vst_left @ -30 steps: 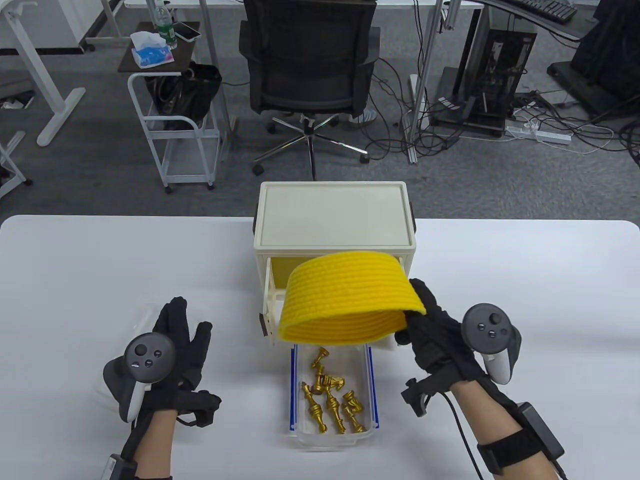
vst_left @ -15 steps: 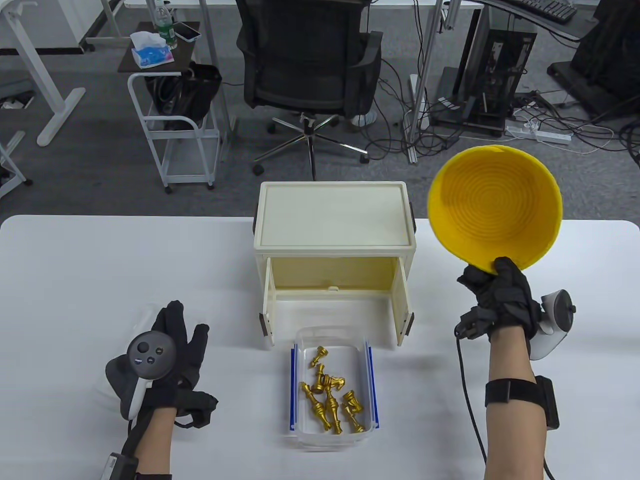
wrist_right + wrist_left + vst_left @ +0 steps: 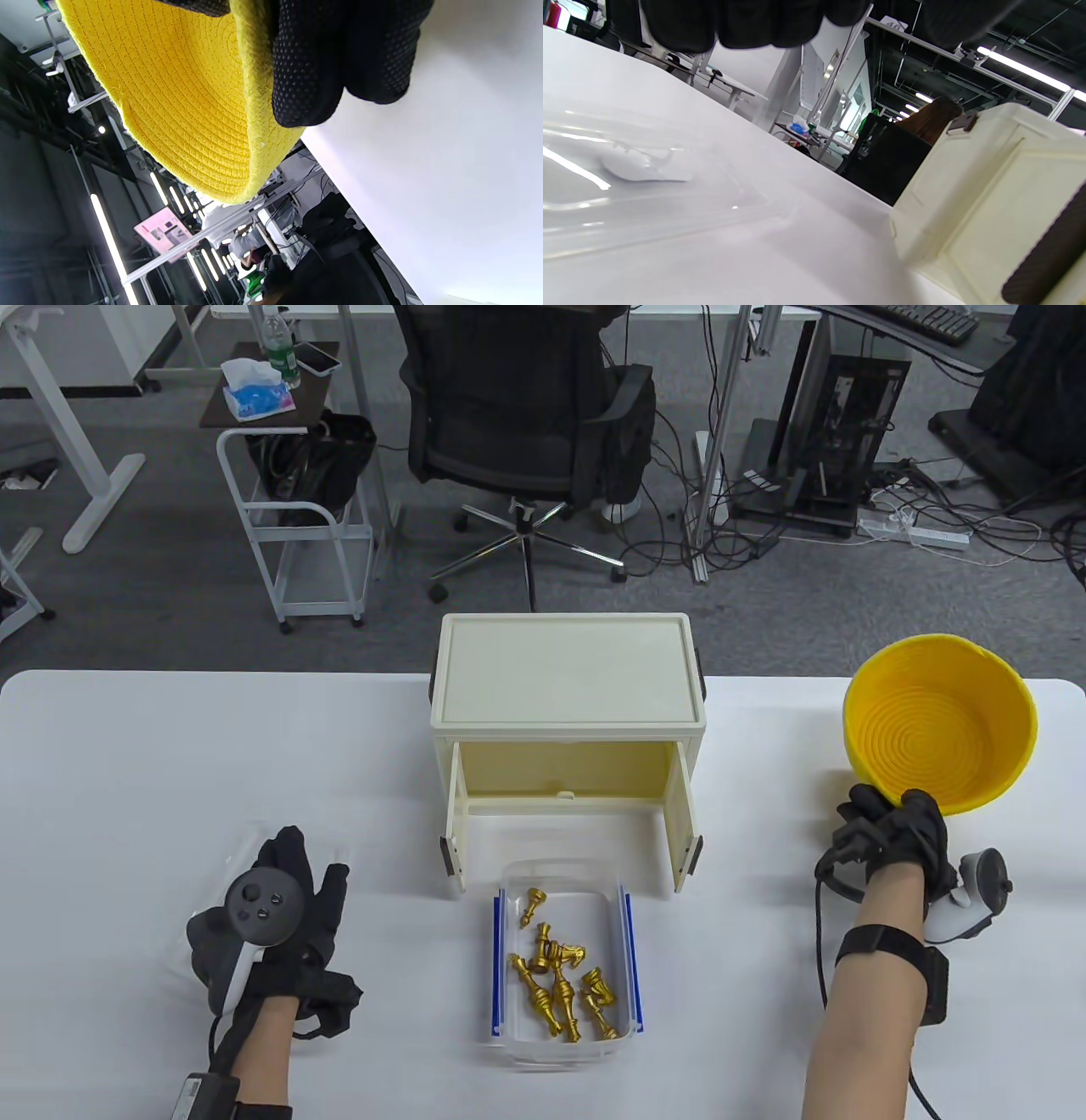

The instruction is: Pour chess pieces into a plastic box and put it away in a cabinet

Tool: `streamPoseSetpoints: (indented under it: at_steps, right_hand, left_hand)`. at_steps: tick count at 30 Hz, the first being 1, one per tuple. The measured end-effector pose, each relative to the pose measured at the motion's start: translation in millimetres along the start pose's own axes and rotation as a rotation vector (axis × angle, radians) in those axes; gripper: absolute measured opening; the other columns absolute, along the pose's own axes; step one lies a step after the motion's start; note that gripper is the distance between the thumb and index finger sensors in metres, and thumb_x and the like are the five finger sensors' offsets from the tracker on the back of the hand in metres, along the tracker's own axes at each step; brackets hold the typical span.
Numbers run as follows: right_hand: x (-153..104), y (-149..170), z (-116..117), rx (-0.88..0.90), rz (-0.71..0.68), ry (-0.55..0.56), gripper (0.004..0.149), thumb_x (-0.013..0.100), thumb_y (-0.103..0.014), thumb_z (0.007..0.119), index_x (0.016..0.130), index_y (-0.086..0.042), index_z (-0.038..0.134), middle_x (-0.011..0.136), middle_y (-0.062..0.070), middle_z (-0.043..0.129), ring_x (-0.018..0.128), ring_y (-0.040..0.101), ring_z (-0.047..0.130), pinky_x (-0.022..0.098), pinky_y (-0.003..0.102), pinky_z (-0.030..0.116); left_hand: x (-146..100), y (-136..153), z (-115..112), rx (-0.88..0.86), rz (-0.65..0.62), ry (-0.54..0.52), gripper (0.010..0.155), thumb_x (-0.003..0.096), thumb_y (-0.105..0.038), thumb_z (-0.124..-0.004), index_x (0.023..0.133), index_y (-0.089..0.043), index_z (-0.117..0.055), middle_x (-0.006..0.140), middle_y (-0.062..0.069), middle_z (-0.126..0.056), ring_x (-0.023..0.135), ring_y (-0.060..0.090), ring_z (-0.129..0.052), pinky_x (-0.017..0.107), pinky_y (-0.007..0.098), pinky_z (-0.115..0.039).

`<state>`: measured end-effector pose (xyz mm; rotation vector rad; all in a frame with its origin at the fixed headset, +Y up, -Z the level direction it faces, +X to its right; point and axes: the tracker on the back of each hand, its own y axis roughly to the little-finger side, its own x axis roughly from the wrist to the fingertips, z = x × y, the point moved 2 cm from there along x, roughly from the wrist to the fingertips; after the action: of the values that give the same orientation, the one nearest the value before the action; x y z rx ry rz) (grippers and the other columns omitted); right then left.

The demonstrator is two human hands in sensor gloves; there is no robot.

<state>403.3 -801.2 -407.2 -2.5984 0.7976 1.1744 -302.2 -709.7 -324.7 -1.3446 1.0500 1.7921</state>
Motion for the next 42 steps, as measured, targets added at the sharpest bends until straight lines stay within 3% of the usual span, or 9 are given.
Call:
streamPoseSetpoints:
  at_steps: [16, 26, 37, 42]
  right_hand:
    - [13, -2, -6, -0.041, 0.065, 0.036, 0.078, 0.071, -0.039, 0.043, 0.091, 0.033, 0.019, 0.083, 0.033, 0.068, 0.063, 0.025, 0.092, 0.054, 0.040, 0.085]
    - [6, -2, 3, -0.005, 0.066, -0.033, 0.082, 0.070, -0.045, 0.040, 0.101, 0.026, 0.013, 0.091, 0.036, 0.060, 0.072, 0.035, 0.084, 0.059, 0.048, 0.077]
    - [-44, -12, 37, -0.116, 0.008, -0.113, 0.076, 0.070, -0.043, 0.043, 0.105, 0.020, 0.020, 0.093, 0.035, 0.060, 0.074, 0.038, 0.083, 0.060, 0.051, 0.076]
    - [-87, -19, 69, -0.217, -0.055, -0.269, 0.074, 0.070, -0.043, 0.045, 0.107, 0.017, 0.021, 0.097, 0.036, 0.057, 0.079, 0.044, 0.077, 0.063, 0.055, 0.072]
  left_hand:
    - [3, 6, -5, 0.034, 0.031, 0.017, 0.073, 0.0588, -0.052, -0.059, 0.114, -0.014, -0.030, 0.120, 0.024, -0.038, 0.108, 0.051, -0.046, 0.074, 0.067, -0.056]
    - [2, 7, -5, 0.031, 0.038, 0.015, 0.073, 0.0587, -0.052, -0.059, 0.114, -0.014, -0.030, 0.120, 0.024, -0.038, 0.108, 0.051, -0.046, 0.074, 0.067, -0.056]
    - [4, 8, -4, 0.016, 0.041, 0.014, 0.073, 0.0588, -0.052, -0.059, 0.114, -0.014, -0.031, 0.120, 0.024, -0.037, 0.108, 0.051, -0.046, 0.074, 0.067, -0.055]
    - [5, 9, -4, 0.047, 0.046, 0.018, 0.072, 0.0587, -0.052, -0.059, 0.114, -0.015, -0.032, 0.121, 0.024, -0.037, 0.108, 0.051, -0.045, 0.074, 0.067, -0.055]
